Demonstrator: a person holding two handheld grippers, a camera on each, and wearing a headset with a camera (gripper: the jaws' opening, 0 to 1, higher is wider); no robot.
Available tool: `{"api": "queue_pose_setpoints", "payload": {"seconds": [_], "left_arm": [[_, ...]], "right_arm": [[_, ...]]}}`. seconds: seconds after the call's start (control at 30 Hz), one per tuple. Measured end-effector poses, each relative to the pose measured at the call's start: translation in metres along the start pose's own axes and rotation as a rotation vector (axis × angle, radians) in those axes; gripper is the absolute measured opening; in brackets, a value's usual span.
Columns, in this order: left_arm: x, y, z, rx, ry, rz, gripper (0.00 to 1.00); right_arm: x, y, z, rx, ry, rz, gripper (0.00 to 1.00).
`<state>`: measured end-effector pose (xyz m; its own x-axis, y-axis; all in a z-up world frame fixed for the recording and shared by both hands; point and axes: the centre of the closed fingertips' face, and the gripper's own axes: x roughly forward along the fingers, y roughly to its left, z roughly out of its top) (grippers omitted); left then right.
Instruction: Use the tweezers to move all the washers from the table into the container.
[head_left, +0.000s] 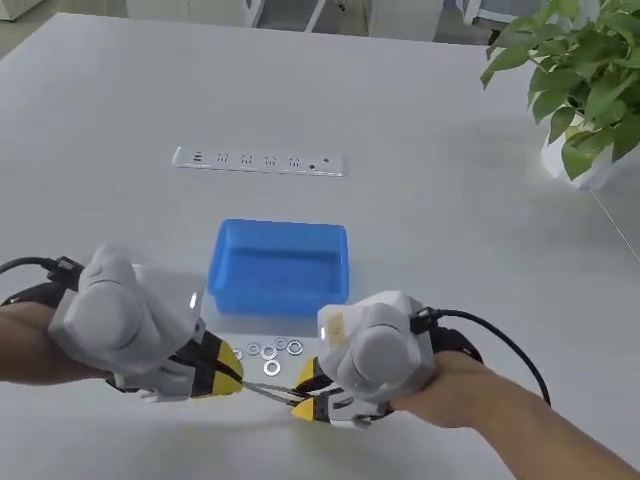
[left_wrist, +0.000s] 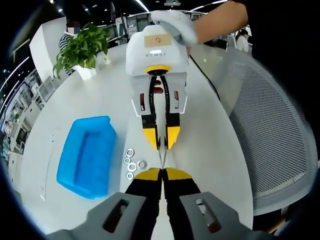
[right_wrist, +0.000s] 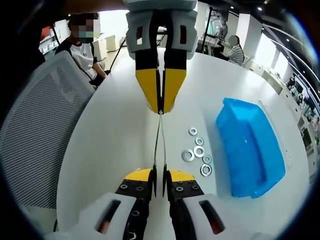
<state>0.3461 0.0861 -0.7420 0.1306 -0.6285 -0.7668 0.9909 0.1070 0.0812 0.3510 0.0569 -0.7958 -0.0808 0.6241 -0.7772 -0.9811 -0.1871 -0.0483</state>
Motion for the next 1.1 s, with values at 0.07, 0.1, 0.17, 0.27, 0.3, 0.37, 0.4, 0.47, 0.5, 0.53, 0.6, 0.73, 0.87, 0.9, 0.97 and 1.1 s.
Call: {"api": "queue_pose_setpoints", "payload": {"seconds": [0.07,0.1,0.17,0.27,0.3,0.37,0.4,0.47,0.5,0.53,0.6,0.73,0.87,0.9,0.97,1.1], "left_arm": [[-0.002,0.001,0.004,0.009,-0.004,0.005,0.05],[-0.004,0.0,0.007,0.012,-0.006,0.004,0.05],[-0.006,0.0,0.012,0.02,-0.013,0.005,0.05],[-0.01,0.0,0.02,0.031,-0.024,0.006,0.05],[-0.011,-0.001,0.022,0.035,-0.029,0.006,0.05],[-0.013,-0.001,0.026,0.046,-0.038,0.005,0.05],[-0.014,-0.001,0.028,0.051,-0.04,0.005,0.05],[-0.016,-0.002,0.031,0.061,-0.044,0.0,0.05],[-0.017,-0.001,0.033,0.063,-0.047,0.0,0.05],[-0.018,-0.002,0.035,0.065,-0.052,-0.002,0.05],[-0.02,-0.001,0.04,0.069,-0.069,-0.002,0.05],[-0.021,-0.003,0.047,0.079,-0.086,-0.007,0.05],[-0.019,-0.005,0.051,0.083,-0.102,-0.018,0.05],[-0.019,-0.005,0.051,0.086,-0.104,-0.019,0.05],[-0.017,-0.005,0.052,0.084,-0.114,-0.024,0.05],[-0.013,-0.004,0.051,0.079,-0.124,-0.028,0.05]], "right_arm": [[-0.001,0.0,0.001,0.002,-0.005,-0.003,0.14],[-0.002,0.0,0.003,0.003,-0.01,-0.006,0.14],[-0.003,0.0,0.005,0.004,-0.018,-0.01,0.14],[-0.004,0.001,0.009,0.013,-0.032,-0.01,0.13],[-0.004,0.001,0.01,0.015,-0.036,-0.011,0.13],[-0.005,0.001,0.012,0.017,-0.044,-0.013,0.13],[-0.005,0.002,0.014,0.018,-0.048,-0.013,0.13],[-0.005,0.002,0.016,0.019,-0.056,-0.016,0.13],[-0.005,0.002,0.018,0.019,-0.06,-0.016,0.13],[-0.005,0.002,0.019,0.014,-0.066,-0.018,0.13],[-0.005,0.002,0.023,0.017,-0.082,-0.022,0.13],[-0.004,0.002,0.028,0.025,-0.107,-0.024,0.13],[-0.002,0.003,0.032,0.03,-0.126,-0.026,0.13],[-0.001,0.003,0.032,0.028,-0.128,-0.025,0.13],[0.0,0.005,0.032,0.024,-0.13,-0.022,0.13],[0.001,0.006,0.029,0.007,-0.117,-0.023,0.12]]}}
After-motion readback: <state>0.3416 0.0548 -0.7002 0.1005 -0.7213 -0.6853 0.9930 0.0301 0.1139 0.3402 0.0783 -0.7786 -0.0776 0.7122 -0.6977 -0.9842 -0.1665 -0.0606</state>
